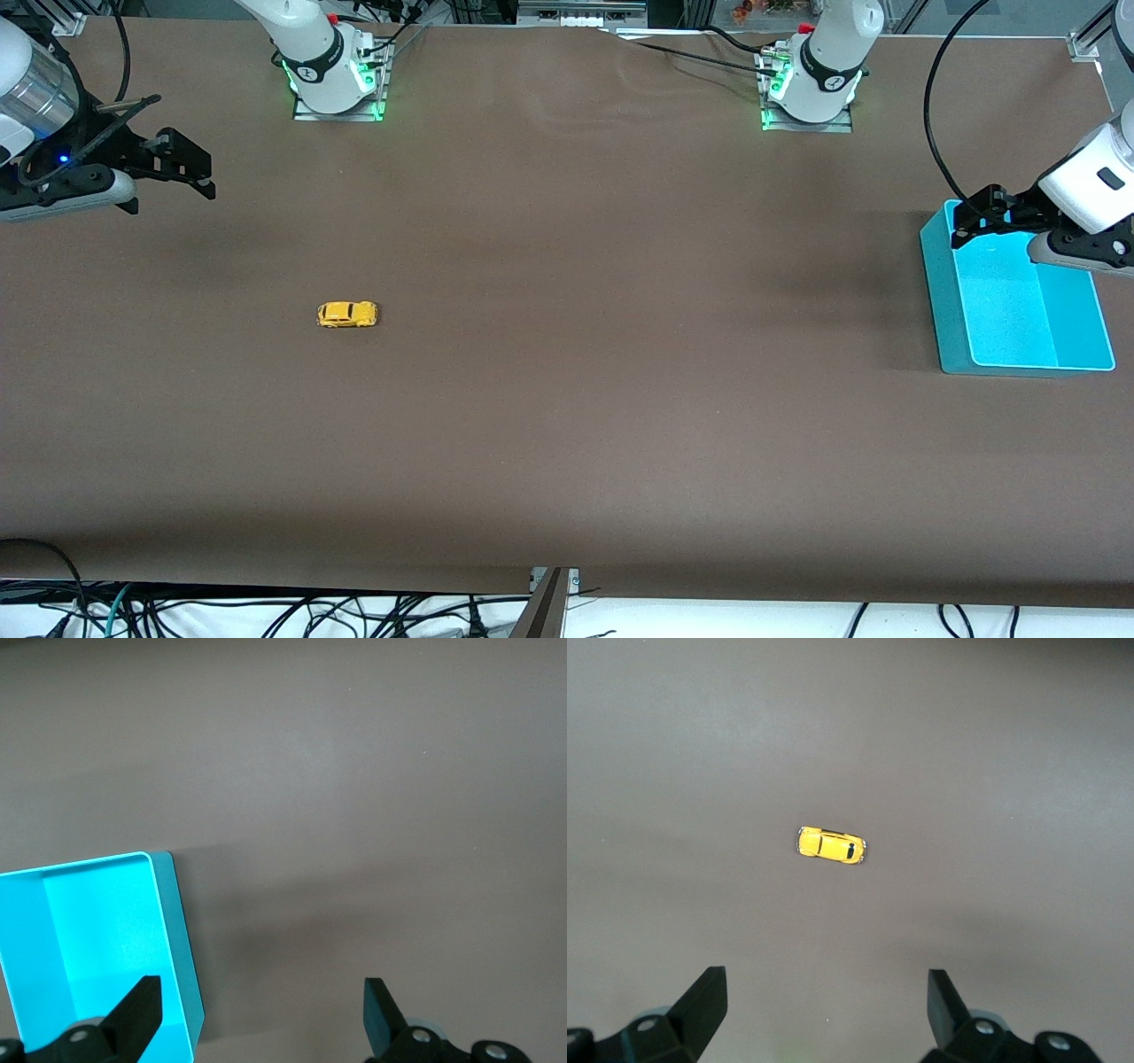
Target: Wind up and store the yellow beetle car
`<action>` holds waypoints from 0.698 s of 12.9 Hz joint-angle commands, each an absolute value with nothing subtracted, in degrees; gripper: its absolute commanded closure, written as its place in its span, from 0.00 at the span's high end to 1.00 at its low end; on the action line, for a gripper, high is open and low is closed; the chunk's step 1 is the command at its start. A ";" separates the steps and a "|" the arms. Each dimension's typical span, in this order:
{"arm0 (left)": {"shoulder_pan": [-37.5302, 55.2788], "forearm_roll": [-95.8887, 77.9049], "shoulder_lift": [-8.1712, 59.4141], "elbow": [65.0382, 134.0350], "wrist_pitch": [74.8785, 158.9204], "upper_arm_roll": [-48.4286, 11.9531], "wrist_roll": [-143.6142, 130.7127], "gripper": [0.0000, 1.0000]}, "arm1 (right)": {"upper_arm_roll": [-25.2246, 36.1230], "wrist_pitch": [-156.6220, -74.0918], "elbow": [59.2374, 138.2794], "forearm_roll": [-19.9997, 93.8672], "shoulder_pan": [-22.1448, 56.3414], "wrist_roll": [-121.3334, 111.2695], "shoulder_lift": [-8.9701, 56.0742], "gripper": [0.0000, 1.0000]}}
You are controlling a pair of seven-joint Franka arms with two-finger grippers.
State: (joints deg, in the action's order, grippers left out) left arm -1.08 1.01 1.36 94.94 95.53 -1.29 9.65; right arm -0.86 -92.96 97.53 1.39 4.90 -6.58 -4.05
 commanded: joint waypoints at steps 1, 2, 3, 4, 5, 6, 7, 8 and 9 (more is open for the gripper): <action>-0.79 2.46 2.20 93.08 94.39 -1.05 10.81 1.00 | -0.53 -92.11 97.21 2.20 5.27 -7.29 -3.08 1.00; -0.79 2.46 2.20 93.08 94.31 -1.14 10.72 1.00 | -0.53 -92.11 97.29 2.20 5.53 -7.29 -2.64 1.00; -0.79 2.46 2.20 93.08 94.39 -1.14 10.72 1.00 | -0.61 -92.11 97.29 2.20 5.71 -7.29 -1.94 1.00; -0.88 2.37 2.20 93.08 94.31 -1.14 10.72 1.00 | -0.70 -92.20 97.29 2.28 5.80 -7.47 -1.24 1.00; -0.79 2.37 2.20 93.08 94.31 -1.06 10.72 1.00 | -0.79 -92.11 97.38 2.29 5.80 -9.30 -0.01 1.00; -0.79 2.37 2.11 93.08 94.31 -1.14 10.64 1.00 | -0.88 -92.20 98.08 2.29 5.89 -12.62 1.13 1.00; -0.70 2.37 2.11 93.08 94.31 -1.49 10.63 1.00 | -1.05 -92.89 99.39 2.37 6.06 -15.09 1.93 1.00; -0.79 2.37 2.11 92.99 94.31 -2.45 10.55 1.00 | -1.66 -93.86 100.27 2.37 6.85 -15.90 2.80 1.00; -0.88 2.37 2.02 92.99 94.22 -2.63 10.20 1.00 | -1.93 -94.48 100.37 2.29 7.03 -17.21 4.38 1.00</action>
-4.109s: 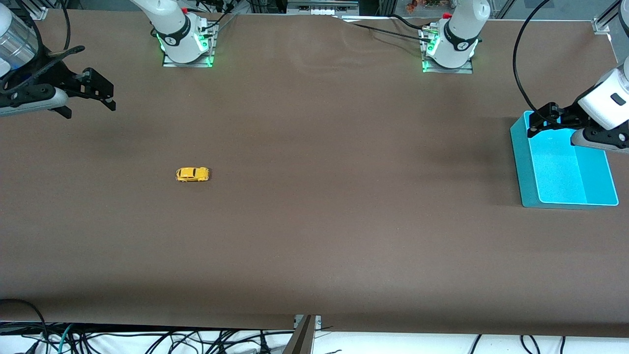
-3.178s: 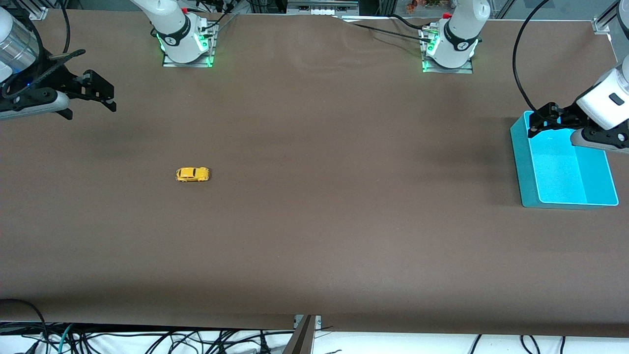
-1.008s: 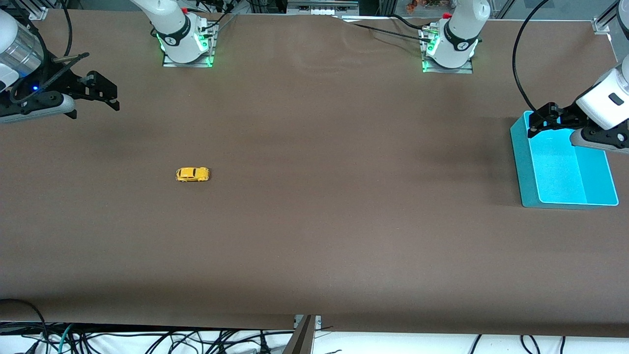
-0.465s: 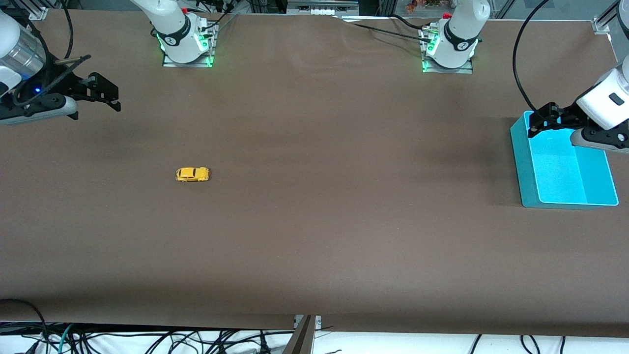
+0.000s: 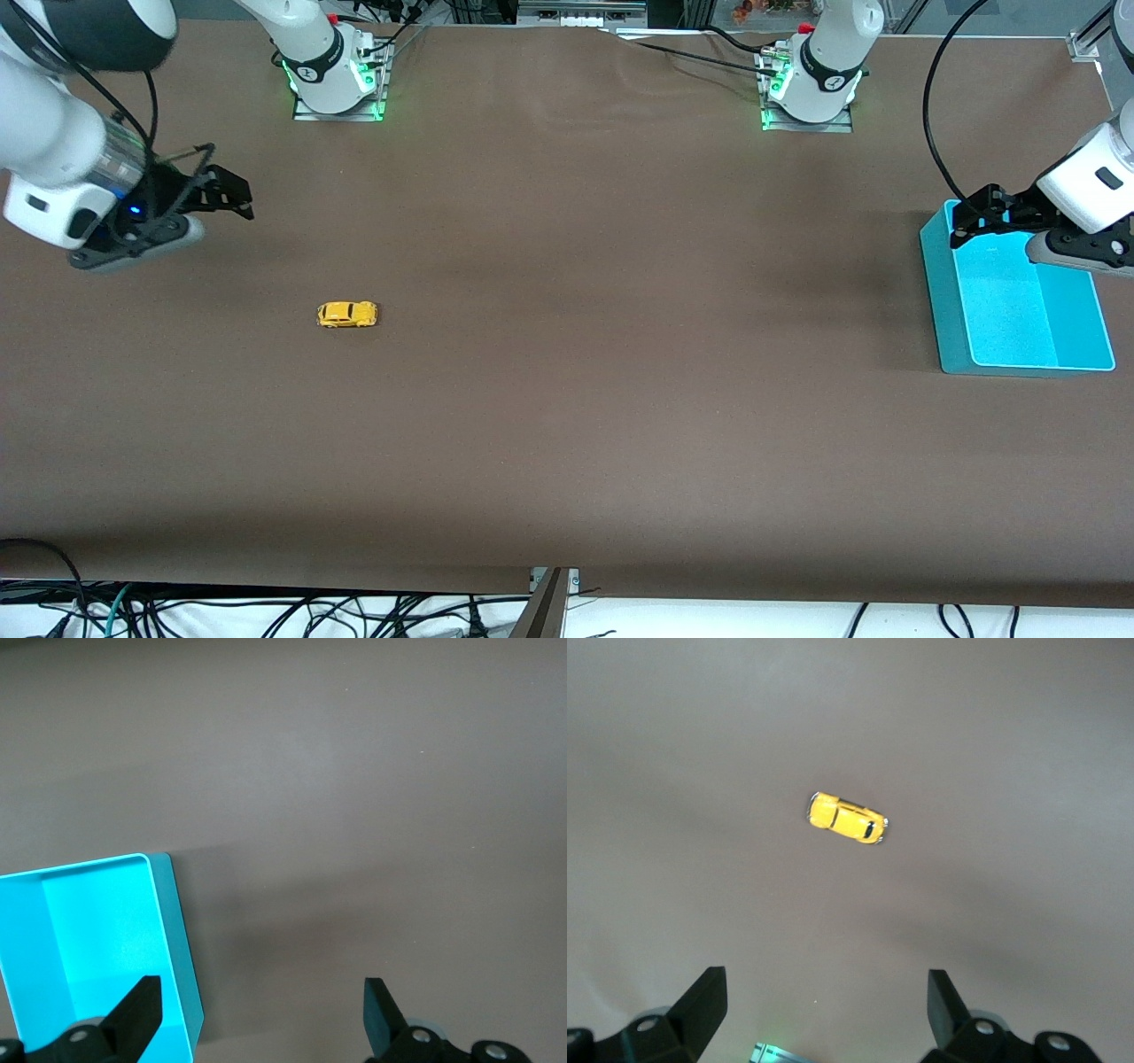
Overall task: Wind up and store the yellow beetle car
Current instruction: 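Move the right gripper over the yellow beetle car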
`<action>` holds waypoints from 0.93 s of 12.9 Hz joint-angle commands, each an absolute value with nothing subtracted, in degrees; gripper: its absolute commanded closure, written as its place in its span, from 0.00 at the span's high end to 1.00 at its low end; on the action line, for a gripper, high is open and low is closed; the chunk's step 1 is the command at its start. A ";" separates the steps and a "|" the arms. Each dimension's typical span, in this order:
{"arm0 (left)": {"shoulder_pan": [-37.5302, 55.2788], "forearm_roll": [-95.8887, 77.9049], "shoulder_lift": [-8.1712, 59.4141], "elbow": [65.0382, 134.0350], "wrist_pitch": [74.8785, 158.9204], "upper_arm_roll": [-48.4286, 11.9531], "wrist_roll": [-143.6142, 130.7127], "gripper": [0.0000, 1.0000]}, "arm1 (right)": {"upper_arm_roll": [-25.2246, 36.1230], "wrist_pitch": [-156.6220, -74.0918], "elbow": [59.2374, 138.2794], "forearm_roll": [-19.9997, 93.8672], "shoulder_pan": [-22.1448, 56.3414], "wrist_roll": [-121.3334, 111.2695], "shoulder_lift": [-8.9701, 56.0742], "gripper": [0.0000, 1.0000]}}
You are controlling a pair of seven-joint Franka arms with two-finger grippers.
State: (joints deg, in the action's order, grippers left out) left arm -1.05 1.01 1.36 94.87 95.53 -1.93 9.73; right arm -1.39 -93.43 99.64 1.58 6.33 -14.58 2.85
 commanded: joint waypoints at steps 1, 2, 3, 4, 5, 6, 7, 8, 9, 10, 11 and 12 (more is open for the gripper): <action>-0.79 2.37 1.93 92.99 94.04 -2.90 10.11 1.00 | -2.46 -95.61 100.46 2.29 7.47 -19.75 5.79 1.00; -0.79 2.37 2.02 92.99 94.04 -2.99 10.02 1.00 | -2.55 -96.84 100.46 2.29 7.91 -22.39 7.45 1.00; -0.79 2.37 2.11 92.55 94.04 -3.08 10.02 1.00 | -2.55 -98.07 100.46 2.11 8.35 -25.72 9.30 1.00; -0.79 2.37 2.11 92.37 94.04 -2.90 10.11 1.00 | -2.64 -100.61 100.81 2.11 8.70 -29.75 11.32 1.00; -0.79 2.37 2.11 92.37 93.96 -2.81 10.11 1.00 | -2.98 -103.42 102.29 1.85 8.61 -33.45 12.73 1.00; -0.88 2.37 2.11 92.37 93.96 -2.81 10.11 1.00 | -3.95 -107.62 104.83 1.85 8.09 -38.62 13.09 1.00; -0.79 2.37 2.11 92.37 93.96 -2.81 10.11 1.00 | -4.91 -112.02 107.81 1.76 7.74 -43.28 13.18 1.00; -0.88 2.37 2.11 92.37 93.96 -2.81 10.11 1.00 | -5.62 -116.41 111.15 1.67 6.95 -46.98 13.18 1.00; -0.88 2.37 2.11 92.37 93.96 -2.81 10.11 1.00 | -7.19 -120.81 113.97 1.50 5.99 -51.37 13.27 1.00; -0.88 2.37 2.11 92.37 93.96 -2.73 10.11 1.00 | -8.51 -124.94 116.52 1.49 4.32 -56.20 13.79 1.00; -0.88 2.37 2.11 92.37 93.96 -2.72 10.11 1.00 | -9.13 -128.11 118.98 1.49 3.26 -60.60 13.97 1.00; -0.88 2.29 2.11 92.37 93.96 -2.72 10.02 1.00 | -9.40 -132.32 121.61 1.41 2.47 -64.91 14.06 1.00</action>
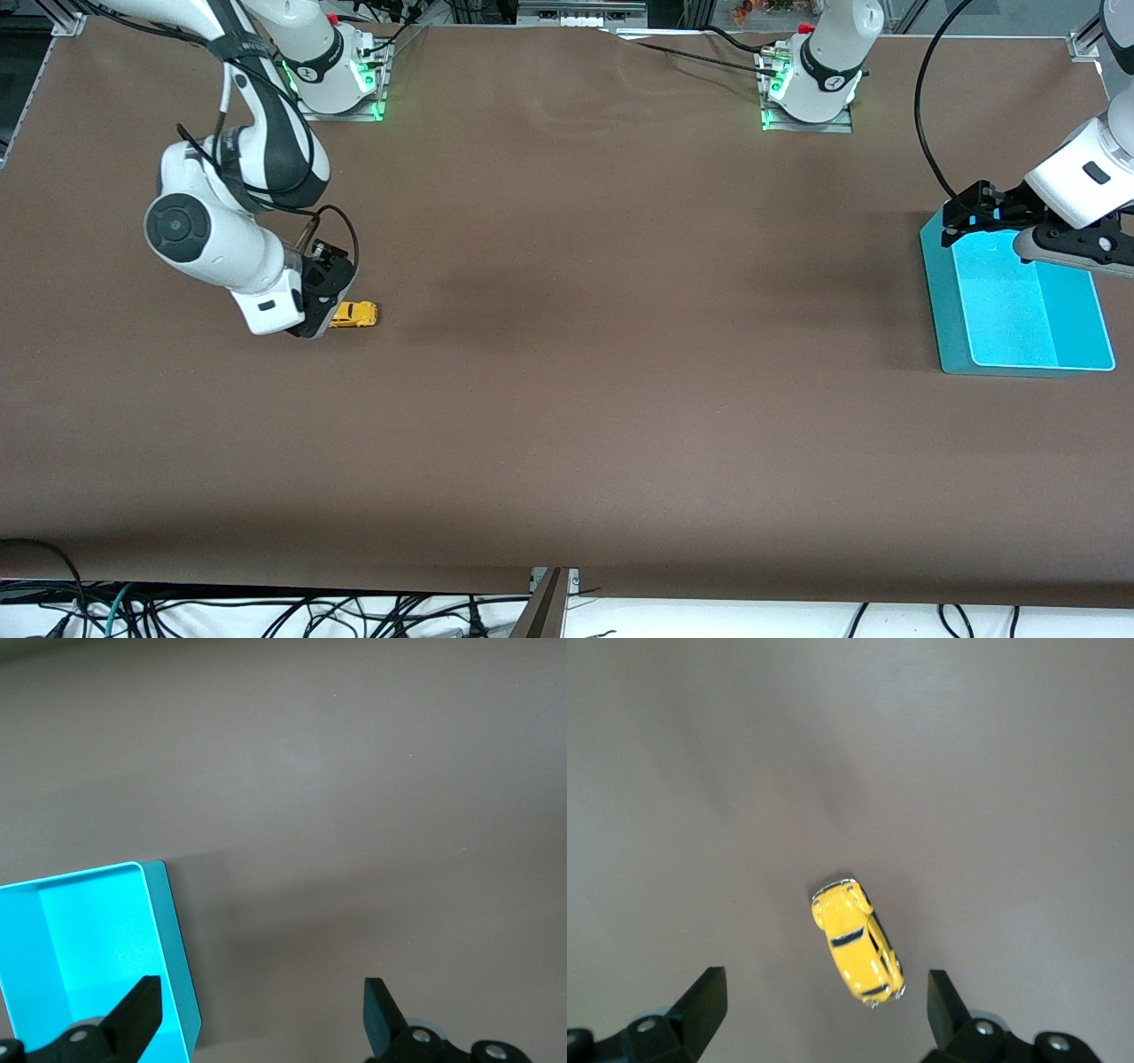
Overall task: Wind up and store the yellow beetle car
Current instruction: 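Move the right gripper over the yellow beetle car, then lower the right gripper and close it on the car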
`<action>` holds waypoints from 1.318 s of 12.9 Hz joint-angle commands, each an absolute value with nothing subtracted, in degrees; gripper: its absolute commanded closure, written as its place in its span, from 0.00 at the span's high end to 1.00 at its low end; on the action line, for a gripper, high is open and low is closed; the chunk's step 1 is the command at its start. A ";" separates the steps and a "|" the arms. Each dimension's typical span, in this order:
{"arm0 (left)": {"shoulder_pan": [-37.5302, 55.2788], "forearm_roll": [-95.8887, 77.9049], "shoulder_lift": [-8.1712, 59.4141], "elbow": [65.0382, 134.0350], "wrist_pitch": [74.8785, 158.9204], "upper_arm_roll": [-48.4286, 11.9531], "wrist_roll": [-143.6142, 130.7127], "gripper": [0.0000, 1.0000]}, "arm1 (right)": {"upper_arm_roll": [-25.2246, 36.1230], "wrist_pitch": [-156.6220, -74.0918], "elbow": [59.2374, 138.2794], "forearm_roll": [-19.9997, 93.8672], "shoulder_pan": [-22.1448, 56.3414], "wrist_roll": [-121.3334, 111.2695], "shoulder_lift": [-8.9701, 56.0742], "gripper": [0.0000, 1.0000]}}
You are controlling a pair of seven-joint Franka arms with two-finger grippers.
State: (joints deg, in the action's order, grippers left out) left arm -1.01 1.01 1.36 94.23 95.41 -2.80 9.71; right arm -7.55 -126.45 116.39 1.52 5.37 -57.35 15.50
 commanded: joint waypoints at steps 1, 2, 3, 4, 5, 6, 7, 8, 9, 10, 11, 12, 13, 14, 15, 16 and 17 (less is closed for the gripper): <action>-0.97 2.29 2.11 92.37 93.78 -2.64 10.02 1.00 | -9.67 -136.54 123.90 1.41 1.50 -68.95 14.58 1.00; -0.97 2.29 2.11 92.37 93.78 -2.64 10.11 1.00 | -9.67 -140.32 124.88 1.49 0.97 -74.39 16.07 1.00; -0.97 2.29 2.11 92.37 93.78 -2.64 10.02 1.00 | -9.75 -143.23 125.07 1.49 0.53 -78.79 17.74 1.00; -0.97 2.29 2.11 92.37 93.78 -2.64 10.02 1.00 | -9.76 -145.00 125.42 1.49 -0.26 -81.62 19.06 1.00; -0.97 2.29 2.11 92.37 93.78 -2.64 10.02 1.00 | -9.76 -147.11 126.46 1.67 -0.35 -83.48 19.42 1.00; -0.97 2.29 2.11 92.37 93.78 -2.64 10.02 1.00 | -9.76 -149.30 127.78 1.67 -0.44 -84.80 19.34 1.00; -0.97 2.29 2.11 92.37 93.78 -2.64 10.02 1.00 | -9.76 -150.46 128.23 1.67 -0.44 -86.21 19.77 1.00; -0.97 2.29 2.11 92.37 93.61 -2.64 10.02 1.00 | -9.76 -150.90 128.23 1.67 -0.53 -86.74 20.56 1.00; -0.97 2.29 2.11 92.37 93.60 -2.64 10.02 1.00 | -9.76 -151.95 128.41 1.76 -0.53 -87.62 21.18 1.00; -0.97 2.29 2.11 92.37 93.60 -2.64 10.02 1.00 | -9.76 -153.35 129.28 1.76 -0.53 -88.15 21.53 0.99; -0.97 2.29 2.11 92.37 93.60 -2.64 10.02 1.00 | -9.84 -154.41 130.07 1.76 -0.53 -88.15 21.71 0.99; -0.97 2.29 2.11 92.37 93.60 -2.64 10.02 1.00 | -9.84 -154.42 130.25 1.76 -0.53 -88.24 21.62 0.99; -0.97 2.29 2.11 92.37 93.60 -2.64 10.02 1.00 | -9.84 -154.42 130.34 1.76 -0.53 -88.42 21.62 0.97; -0.97 2.29 2.11 92.37 93.60 -2.64 10.02 1.00 | -9.84 -154.42 130.34 1.76 -0.53 -89.11 21.62 0.91; -0.97 2.29 2.11 92.37 93.52 -2.64 10.02 1.00 | -9.84 -154.42 130.34 1.76 -0.61 -89.56 21.71 0.85; -0.97 2.29 2.11 92.37 93.52 -2.64 10.02 1.00 | -9.84 -154.42 130.34 1.76 -0.62 -89.91 21.71 0.79; -1.05 2.29 2.11 92.37 93.52 -2.64 10.02 1.00 | -9.84 -154.42 130.34 1.76 -0.62 -89.91 21.71 0.71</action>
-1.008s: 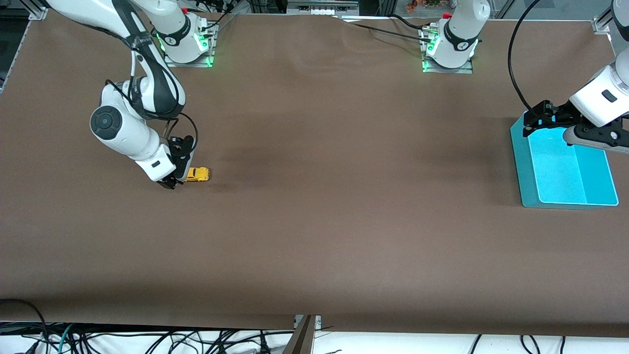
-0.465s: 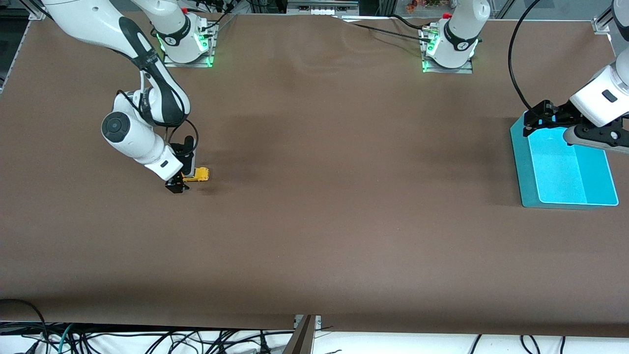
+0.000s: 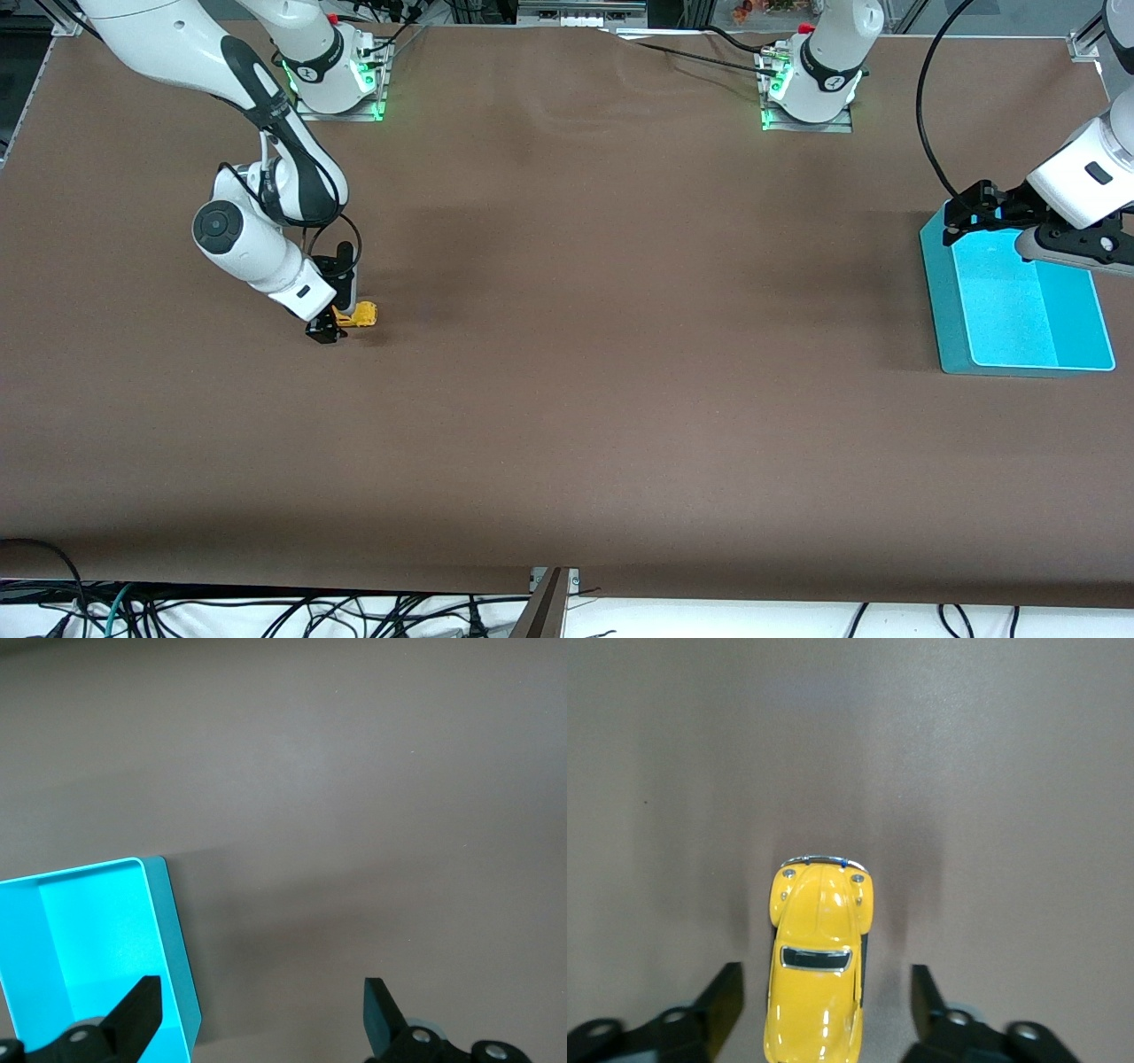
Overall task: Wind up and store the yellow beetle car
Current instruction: 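Lower the right gripper and close it on the car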
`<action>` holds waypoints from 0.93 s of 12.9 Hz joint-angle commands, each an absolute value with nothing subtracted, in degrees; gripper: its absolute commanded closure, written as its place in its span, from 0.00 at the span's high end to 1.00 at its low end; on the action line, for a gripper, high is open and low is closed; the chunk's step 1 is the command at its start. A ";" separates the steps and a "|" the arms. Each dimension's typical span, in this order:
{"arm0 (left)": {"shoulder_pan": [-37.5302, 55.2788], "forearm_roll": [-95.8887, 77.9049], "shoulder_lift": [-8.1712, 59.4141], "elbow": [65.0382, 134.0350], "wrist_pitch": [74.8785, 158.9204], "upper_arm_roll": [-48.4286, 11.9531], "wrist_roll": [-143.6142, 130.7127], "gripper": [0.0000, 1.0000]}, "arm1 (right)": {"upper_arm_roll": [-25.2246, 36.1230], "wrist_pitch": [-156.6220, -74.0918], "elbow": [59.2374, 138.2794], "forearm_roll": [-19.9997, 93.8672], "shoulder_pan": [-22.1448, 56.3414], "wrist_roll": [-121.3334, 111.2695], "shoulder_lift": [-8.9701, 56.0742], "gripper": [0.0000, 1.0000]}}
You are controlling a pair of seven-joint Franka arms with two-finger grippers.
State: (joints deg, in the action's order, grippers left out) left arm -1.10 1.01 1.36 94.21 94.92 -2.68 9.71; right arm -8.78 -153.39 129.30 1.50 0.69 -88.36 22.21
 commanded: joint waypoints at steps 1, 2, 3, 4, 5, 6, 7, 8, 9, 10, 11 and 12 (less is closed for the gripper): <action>-1.05 2.29 2.11 92.37 93.52 -2.55 10.02 1.00 | -9.84 -154.42 130.34 1.76 -0.62 -90.09 21.71 0.59; -1.05 2.37 2.11 92.37 93.52 -2.55 10.02 1.00 | -9.84 -154.42 130.34 1.76 -0.62 -90.78 21.71 0.45; -1.05 2.37 2.11 92.37 93.52 -2.64 10.02 1.00 | -9.84 -154.51 130.34 1.76 -0.62 -91.23 21.88 0.32; -1.05 2.29 2.11 92.37 93.52 -2.55 10.02 1.00 | -9.84 -154.51 130.34 1.76 -0.62 -91.84 21.97 0.22; -1.05 2.29 2.11 92.37 93.52 -2.55 10.02 1.00 | -9.84 -154.51 130.34 1.76 -0.62 -93.06 22.23 0.17; -1.05 2.29 2.11 92.37 93.52 -2.55 10.02 1.00 | -9.84 -154.51 130.34 1.76 -0.70 -94.47 22.50 0.15; -1.05 2.29 2.11 92.37 93.52 -2.55 10.02 1.00 | -9.84 -154.51 130.34 1.84 -1.40 -94.66 23.02 0.14; -1.05 2.29 2.11 92.37 93.52 -2.55 10.02 1.00 | -9.84 -154.51 130.34 1.76 -2.02 -94.75 23.29 0.14; -1.05 2.29 2.11 92.37 93.52 -2.55 10.02 1.00 | -9.84 -154.51 130.25 1.84 -2.37 -94.75 23.38 0.14; -1.05 2.37 2.11 92.37 93.52 -2.64 10.02 1.00 | -9.84 -154.51 130.34 1.85 -2.90 -94.75 23.38 0.13; -1.05 2.29 2.11 92.37 93.52 -2.64 10.02 1.00 | -9.84 -154.51 130.34 1.93 -3.16 -94.83 23.47 0.13; -1.05 2.37 2.11 92.37 93.52 -2.64 10.02 1.00 | -9.84 -154.51 130.25 1.93 -4.12 -94.83 23.81 0.13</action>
State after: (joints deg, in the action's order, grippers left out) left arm -1.11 1.01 1.36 94.21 94.87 -2.54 9.71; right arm -9.01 -153.42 129.42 1.52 -1.76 -93.24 22.16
